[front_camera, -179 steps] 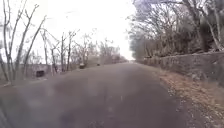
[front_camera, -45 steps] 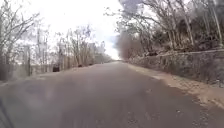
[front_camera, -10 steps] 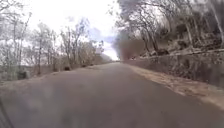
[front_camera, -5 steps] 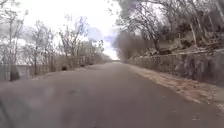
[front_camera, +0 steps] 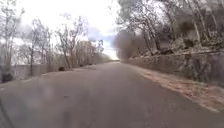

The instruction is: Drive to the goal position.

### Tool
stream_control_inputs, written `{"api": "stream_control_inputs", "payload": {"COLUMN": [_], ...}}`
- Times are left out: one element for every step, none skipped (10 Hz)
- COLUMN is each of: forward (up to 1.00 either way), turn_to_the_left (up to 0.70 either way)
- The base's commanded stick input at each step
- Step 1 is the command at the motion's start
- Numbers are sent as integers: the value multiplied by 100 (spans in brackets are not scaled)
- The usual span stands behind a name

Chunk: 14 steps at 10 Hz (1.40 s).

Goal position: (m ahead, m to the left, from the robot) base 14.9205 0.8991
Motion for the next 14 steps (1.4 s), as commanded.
{"api": "stream_control_inputs", "payload": {"forward": [70,70,70,70,70,70,70,70,70,70,70,70,70,70], "turn_to_the_left": [0,0,0,0,0,0,0,0,0,0,0,0,0,0]}}
